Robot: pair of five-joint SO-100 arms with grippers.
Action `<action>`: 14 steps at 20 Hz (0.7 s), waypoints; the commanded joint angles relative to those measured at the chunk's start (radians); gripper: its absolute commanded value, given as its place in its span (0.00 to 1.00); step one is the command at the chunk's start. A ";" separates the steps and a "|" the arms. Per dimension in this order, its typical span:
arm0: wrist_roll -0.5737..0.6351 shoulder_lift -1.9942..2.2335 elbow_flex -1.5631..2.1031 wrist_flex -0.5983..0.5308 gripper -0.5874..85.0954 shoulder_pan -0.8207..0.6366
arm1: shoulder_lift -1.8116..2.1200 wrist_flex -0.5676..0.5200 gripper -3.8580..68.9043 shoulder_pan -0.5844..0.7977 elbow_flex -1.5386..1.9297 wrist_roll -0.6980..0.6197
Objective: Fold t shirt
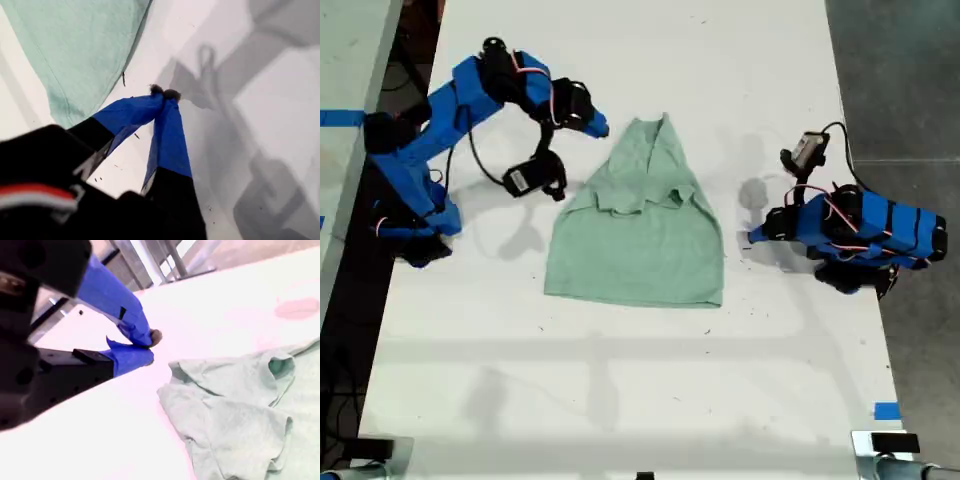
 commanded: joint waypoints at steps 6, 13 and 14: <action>-0.301 1.152 1.210 -0.298 0.01 0.201 | -0.005 0.006 0.04 0.000 -0.025 0.006; -0.293 1.836 1.979 -0.407 0.01 0.135 | -0.005 0.000 0.04 0.006 -0.020 0.005; -0.285 1.801 1.983 -0.426 0.01 0.137 | -0.005 -0.002 0.04 0.009 -0.018 0.003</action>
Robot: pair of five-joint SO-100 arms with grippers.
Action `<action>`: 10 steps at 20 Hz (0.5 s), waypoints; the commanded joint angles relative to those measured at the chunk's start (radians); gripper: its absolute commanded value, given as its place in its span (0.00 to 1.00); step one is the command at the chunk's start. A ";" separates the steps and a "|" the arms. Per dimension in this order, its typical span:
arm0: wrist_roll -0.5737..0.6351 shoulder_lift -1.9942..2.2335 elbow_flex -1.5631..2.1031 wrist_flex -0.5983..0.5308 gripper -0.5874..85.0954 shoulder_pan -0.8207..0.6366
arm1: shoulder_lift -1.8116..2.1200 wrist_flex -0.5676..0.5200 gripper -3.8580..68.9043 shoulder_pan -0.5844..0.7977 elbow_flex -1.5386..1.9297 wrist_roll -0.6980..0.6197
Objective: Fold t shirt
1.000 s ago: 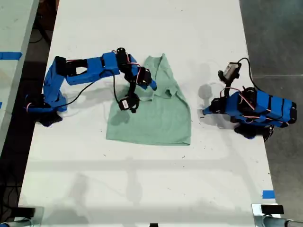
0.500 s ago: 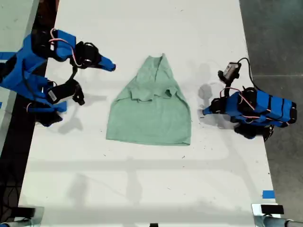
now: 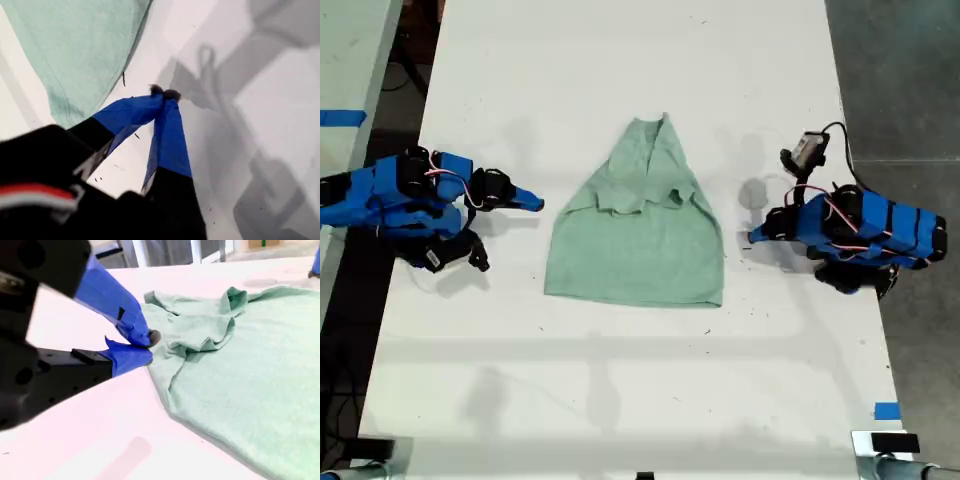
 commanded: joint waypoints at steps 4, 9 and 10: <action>-0.018 0.132 0.069 0.008 0.01 0.017 | -0.005 -0.002 0.04 0.005 -0.018 0.012; -0.020 0.132 0.071 0.012 0.01 0.011 | -0.005 -0.002 0.04 0.006 -0.018 0.014; -0.020 0.132 0.071 0.012 0.01 0.011 | -0.005 -0.002 0.04 0.006 -0.018 0.014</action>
